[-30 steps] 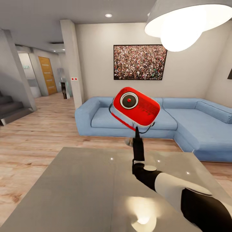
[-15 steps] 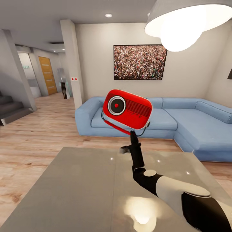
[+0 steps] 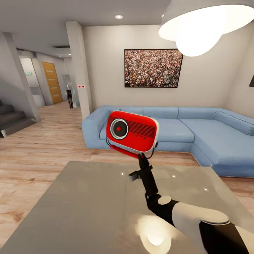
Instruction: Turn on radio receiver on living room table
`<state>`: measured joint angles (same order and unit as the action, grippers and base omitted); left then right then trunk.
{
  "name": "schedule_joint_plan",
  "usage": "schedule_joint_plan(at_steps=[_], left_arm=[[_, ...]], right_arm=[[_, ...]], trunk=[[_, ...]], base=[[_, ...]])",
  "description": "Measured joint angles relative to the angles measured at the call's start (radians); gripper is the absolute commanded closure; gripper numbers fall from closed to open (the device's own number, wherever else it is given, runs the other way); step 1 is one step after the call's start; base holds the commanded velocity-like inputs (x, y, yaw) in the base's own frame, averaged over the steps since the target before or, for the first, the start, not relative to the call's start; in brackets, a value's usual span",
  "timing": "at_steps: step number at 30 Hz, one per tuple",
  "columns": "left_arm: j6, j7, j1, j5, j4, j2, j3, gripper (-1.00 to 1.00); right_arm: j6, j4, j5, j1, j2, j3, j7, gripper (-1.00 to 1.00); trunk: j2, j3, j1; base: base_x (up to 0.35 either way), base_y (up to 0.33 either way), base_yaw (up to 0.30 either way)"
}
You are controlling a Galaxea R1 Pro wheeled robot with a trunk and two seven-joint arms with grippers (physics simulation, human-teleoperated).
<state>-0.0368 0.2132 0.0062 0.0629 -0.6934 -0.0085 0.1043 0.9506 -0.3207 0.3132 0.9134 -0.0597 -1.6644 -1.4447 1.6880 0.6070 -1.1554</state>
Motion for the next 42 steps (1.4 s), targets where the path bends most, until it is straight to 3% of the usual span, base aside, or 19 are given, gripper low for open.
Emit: schedule_joint_plan(at_steps=[5,10,42], left_arm=[[0.000,-0.001,0.000,0.000,0.000,0.001,0.000,-1.00],[0.000,-0.001,0.000,0.000,0.000,0.001,0.000,-1.00],[-0.002,-0.008,0.000,0.002,0.000,0.000,-0.002,-1.00]], right_arm=[[0.005,0.031,0.005,-0.034,0.000,-0.053,-0.056,1.00],[0.005,0.063,0.000,-0.065,0.000,-0.062,-0.093,1.00],[-0.002,0.098,0.002,-0.073,0.004,-0.062,-0.102,1.00]], trunk=[[0.000,0.000,0.000],[0.000,0.000,0.000],[0.000,0.000,0.000]], base=[[0.000,0.000,0.000],[0.000,0.000,0.000],[0.000,0.000,0.000]])
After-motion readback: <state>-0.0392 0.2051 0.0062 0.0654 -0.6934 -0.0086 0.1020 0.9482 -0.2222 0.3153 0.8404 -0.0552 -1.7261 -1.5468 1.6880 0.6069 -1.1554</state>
